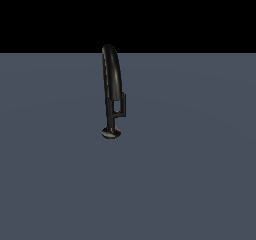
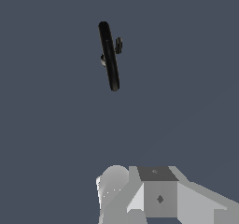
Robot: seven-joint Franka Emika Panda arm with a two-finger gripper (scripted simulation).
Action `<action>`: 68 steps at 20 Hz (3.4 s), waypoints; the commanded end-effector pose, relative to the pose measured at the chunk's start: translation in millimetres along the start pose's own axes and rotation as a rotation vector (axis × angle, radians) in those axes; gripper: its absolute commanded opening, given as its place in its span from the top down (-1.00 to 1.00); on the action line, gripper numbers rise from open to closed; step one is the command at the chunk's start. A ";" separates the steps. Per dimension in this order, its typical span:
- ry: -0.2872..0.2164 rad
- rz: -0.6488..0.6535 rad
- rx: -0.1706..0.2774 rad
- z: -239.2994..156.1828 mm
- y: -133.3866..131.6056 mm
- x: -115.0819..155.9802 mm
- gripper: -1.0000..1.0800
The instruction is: Turn on the faucet by rotating a designated handle.
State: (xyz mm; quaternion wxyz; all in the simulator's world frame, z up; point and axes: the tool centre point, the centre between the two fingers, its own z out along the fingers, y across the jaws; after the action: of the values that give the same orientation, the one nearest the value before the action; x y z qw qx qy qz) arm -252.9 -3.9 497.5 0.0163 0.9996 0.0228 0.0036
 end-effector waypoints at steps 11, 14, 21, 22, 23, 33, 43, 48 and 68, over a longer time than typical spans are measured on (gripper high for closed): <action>-0.036 0.029 0.027 3.2 -2.2 13.0 1.00; -0.060 0.049 0.046 5.7 -3.6 22.1 1.00; -0.145 0.117 0.112 15.6 -7.4 52.9 1.00; -0.160 0.129 0.123 17.6 -7.9 58.2 1.00; -0.175 0.141 0.135 19.7 -8.4 63.5 1.00; -0.331 0.266 0.254 45.3 -11.1 117.0 1.00; -0.495 0.398 0.382 80.5 -10.6 168.6 1.00; -0.580 0.466 0.450 102.0 -9.6 193.0 1.00; -0.966 0.771 0.756 219.5 -7.2 275.3 1.00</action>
State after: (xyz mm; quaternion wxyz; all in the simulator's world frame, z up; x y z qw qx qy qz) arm 18.2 8.6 290.7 -0.3147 0.7797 -0.3313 -0.4282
